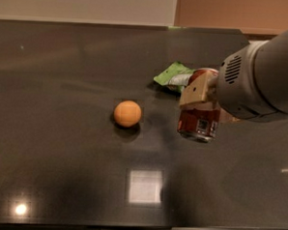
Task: Place coke can upright
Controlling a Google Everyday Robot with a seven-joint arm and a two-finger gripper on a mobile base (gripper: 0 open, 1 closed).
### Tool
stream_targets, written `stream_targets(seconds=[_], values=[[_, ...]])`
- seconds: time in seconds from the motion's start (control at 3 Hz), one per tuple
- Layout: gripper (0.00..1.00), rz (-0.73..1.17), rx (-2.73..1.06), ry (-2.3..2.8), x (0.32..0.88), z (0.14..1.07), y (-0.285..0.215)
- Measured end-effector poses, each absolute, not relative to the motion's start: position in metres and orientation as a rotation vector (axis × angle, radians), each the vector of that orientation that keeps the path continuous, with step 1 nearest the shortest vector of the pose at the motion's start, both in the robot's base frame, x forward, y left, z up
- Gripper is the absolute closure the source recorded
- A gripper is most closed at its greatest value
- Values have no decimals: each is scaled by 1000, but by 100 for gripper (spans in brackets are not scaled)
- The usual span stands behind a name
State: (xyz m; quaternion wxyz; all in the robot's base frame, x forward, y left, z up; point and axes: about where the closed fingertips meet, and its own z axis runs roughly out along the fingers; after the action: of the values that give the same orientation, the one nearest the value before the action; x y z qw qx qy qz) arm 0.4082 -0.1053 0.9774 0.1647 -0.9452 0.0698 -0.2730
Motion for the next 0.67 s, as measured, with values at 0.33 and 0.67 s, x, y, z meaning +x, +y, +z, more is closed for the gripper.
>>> stream_targets(seconds=[0.33,0.67], values=[[100,-821,-2641,62,417,972,-111],[100,-851,-2572,-30,425,962,-118]])
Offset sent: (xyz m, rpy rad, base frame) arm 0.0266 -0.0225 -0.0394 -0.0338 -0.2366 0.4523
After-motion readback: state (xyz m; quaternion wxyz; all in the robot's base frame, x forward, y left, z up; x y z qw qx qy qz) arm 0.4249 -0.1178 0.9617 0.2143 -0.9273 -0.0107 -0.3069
